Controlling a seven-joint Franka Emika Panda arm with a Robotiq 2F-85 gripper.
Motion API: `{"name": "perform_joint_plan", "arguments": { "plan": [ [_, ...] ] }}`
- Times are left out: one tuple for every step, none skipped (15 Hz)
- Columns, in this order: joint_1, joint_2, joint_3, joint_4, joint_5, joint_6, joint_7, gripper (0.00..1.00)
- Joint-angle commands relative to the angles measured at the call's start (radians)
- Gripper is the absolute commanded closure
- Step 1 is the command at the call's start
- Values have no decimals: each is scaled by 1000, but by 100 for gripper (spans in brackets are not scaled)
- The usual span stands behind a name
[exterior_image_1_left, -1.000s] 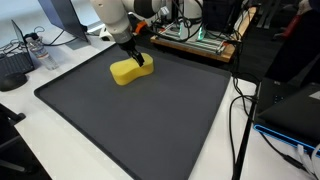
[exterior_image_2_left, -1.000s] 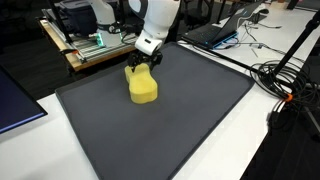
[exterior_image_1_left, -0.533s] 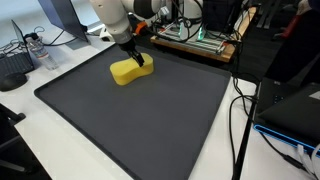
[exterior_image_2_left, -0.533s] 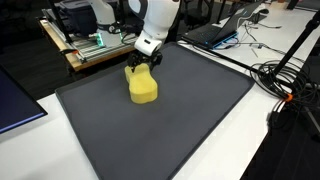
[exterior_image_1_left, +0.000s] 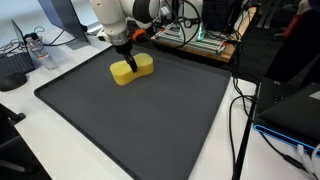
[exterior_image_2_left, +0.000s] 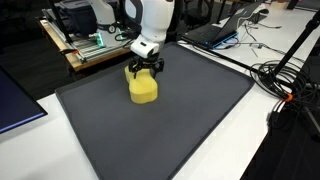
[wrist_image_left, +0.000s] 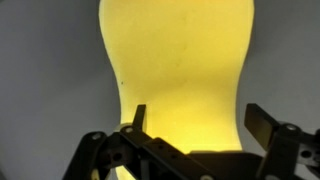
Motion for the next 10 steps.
{"name": "perform_joint_plan", "arguments": {
  "plan": [
    [26,-31,-39,-83,-28,170,75,0],
    [45,-50,-58,-124,-67,243,97,0],
    [70,-61,-89,-151,-110,291,130,0],
    [94,-79,-117,-191,-149,348,157,0],
    [125,-91,-156,-220,-202,393,200,0],
    [161,-109,-198,-253,-265,436,245,0],
    [197,-127,-241,-282,-334,470,290,0],
    [237,-141,-288,-301,-412,496,347,0],
    [268,-153,-326,-314,-486,513,398,0],
    [295,-158,-358,-320,-564,528,447,0]
  ]
}}
